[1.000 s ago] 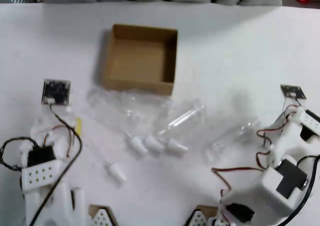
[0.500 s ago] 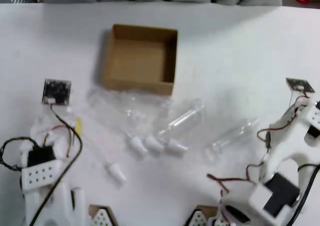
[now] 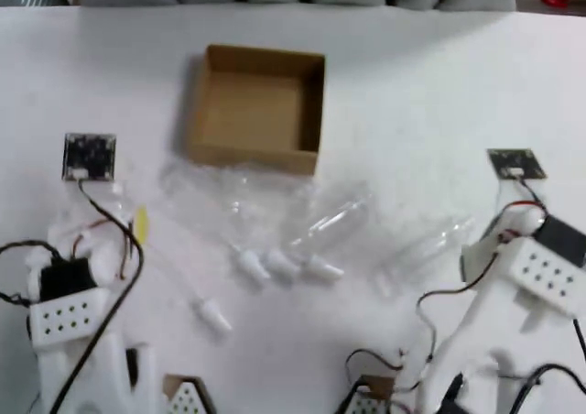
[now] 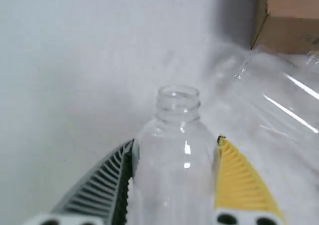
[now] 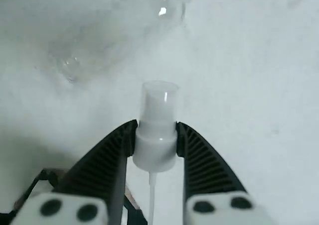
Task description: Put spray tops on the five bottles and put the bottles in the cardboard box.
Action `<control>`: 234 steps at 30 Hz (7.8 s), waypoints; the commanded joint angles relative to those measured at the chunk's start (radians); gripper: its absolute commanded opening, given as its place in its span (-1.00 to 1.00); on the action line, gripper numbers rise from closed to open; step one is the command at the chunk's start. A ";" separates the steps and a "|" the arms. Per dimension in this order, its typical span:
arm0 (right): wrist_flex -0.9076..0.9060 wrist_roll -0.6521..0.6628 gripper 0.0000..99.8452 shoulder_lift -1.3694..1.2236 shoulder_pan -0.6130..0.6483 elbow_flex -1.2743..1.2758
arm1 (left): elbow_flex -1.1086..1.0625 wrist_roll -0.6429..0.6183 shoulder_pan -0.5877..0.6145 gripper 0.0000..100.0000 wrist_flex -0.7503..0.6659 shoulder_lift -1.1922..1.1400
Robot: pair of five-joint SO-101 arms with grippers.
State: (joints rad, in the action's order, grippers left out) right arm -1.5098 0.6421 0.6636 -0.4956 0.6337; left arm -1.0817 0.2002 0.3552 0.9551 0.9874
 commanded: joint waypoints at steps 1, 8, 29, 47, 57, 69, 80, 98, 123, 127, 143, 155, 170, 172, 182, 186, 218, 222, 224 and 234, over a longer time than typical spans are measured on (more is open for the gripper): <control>-0.008 -0.032 -0.97 0.117 0.064 -0.014 | 0.161 -0.068 -0.090 -0.94 0.060 0.027; 0.101 -0.322 -0.96 0.275 0.217 -0.035 | 0.250 -0.262 -0.312 -0.93 0.072 0.027; 0.779 -0.460 -0.97 0.328 0.630 -0.028 | -0.166 -0.262 -0.475 -0.94 -0.255 0.493; 1.395 -0.657 -0.97 0.318 0.993 -0.035 | -0.397 -0.261 -0.558 -0.94 -0.318 0.843; 1.442 -0.657 -0.97 0.278 1.162 -0.091 | -0.408 -0.261 -0.556 -0.94 -0.319 0.843; 1.438 -0.666 -0.97 0.077 1.178 -0.226 | -0.519 -0.259 -0.549 -0.94 -0.446 0.843; 1.442 -0.666 -0.97 0.082 1.201 -0.124 | -0.537 -0.259 -0.549 -0.94 -0.448 0.843; 1.541 -0.730 -0.97 0.082 1.198 -0.006 | -0.539 -0.259 -0.549 -0.94 -0.448 0.843; 1.567 -0.727 -0.97 0.070 1.153 -0.060 | -0.539 -0.259 -0.549 -0.94 -0.448 0.843; 1.567 -0.730 -0.97 0.059 1.139 -0.041 | -0.539 -0.259 -0.549 -0.94 -0.448 0.843; 1.561 -0.738 -0.97 0.059 1.171 0.057 | -0.540 -0.259 -0.547 -0.94 -0.448 0.843; 1.271 -0.730 -0.97 0.245 1.260 0.140 | -0.540 -0.259 -0.547 -0.94 -0.448 0.843; 0.978 -0.729 -0.97 0.358 1.260 0.146 | -0.540 -0.259 -0.547 -0.94 -0.443 0.843; 0.980 -0.729 -0.97 0.355 1.260 0.146 | -0.540 -0.259 -0.547 -0.94 -0.443 0.843; 1.092 -0.727 -0.97 0.220 1.259 0.141 | -0.540 -0.259 -0.547 -0.94 -0.442 0.843; 1.107 -0.727 -0.97 0.185 1.260 0.140 | -0.540 -0.259 -0.547 -0.94 -0.442 0.843; 0.776 -0.615 -0.56 0.137 1.319 -0.094 | -0.559 -0.192 -0.547 -0.94 -0.448 0.843; 0.705 -0.615 -0.55 0.145 1.319 -0.175 | -0.560 -0.190 -0.547 -0.94 -0.448 0.843; 0.668 -0.617 -0.55 0.145 1.319 -0.213 | -0.560 -0.190 -0.547 -0.94 -0.448 0.843; 0.478 -0.617 -0.56 0.177 1.293 -0.358 | -0.562 -0.190 -0.547 -0.94 -0.448 0.843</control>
State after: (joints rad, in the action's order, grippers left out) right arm -0.9958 0.0176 0.8017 0.8132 0.3422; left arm -1.6479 -0.0023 -0.1895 0.5409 1.8128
